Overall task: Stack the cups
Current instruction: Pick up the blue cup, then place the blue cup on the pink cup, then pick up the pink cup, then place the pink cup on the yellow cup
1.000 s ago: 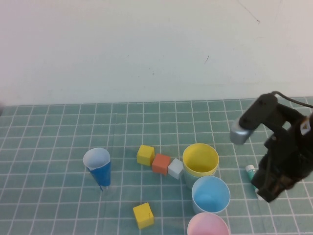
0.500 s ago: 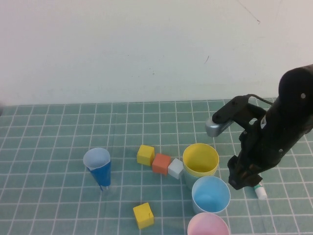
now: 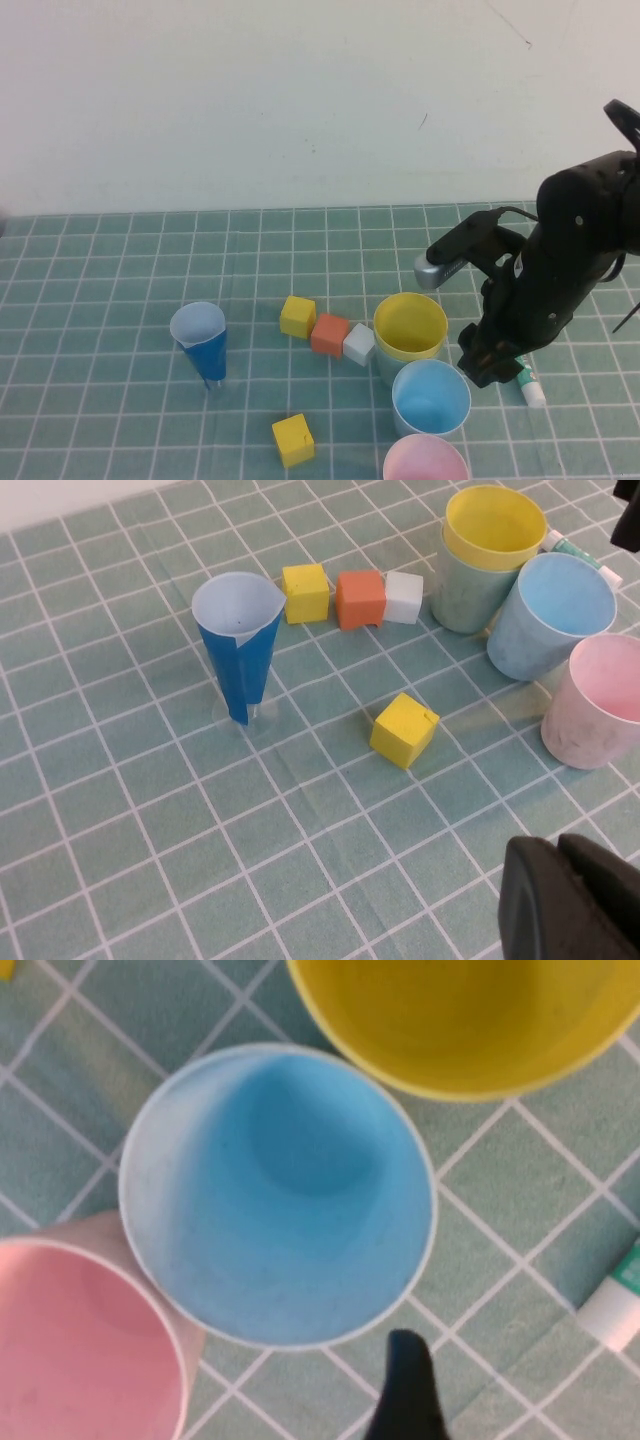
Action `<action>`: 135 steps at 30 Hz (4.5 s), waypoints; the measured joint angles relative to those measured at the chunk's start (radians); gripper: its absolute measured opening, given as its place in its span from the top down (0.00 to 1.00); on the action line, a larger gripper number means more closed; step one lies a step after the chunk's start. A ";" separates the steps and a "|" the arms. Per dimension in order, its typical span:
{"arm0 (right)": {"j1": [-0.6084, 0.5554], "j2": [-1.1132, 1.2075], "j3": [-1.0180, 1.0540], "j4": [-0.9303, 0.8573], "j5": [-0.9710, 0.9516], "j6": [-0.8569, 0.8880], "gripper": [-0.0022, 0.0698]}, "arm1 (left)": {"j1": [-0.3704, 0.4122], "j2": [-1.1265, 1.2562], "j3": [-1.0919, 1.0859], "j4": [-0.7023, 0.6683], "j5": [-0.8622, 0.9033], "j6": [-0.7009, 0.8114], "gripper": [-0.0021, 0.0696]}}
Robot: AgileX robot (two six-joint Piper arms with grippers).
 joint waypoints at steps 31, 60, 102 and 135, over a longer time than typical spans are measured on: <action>0.000 0.191 -0.021 0.176 -0.079 -0.154 0.93 | 0.000 0.000 0.000 0.000 0.000 0.000 0.97; 0.012 -0.225 -0.097 0.139 0.315 -0.221 0.95 | 0.000 0.000 0.000 0.000 0.002 0.000 0.97; 0.110 0.129 -0.070 0.173 0.172 -0.227 0.40 | 0.000 0.000 0.000 0.000 0.002 0.000 0.97; 0.105 0.124 -0.486 -0.141 0.283 -0.145 0.93 | 0.000 0.000 0.000 0.000 0.002 0.000 0.97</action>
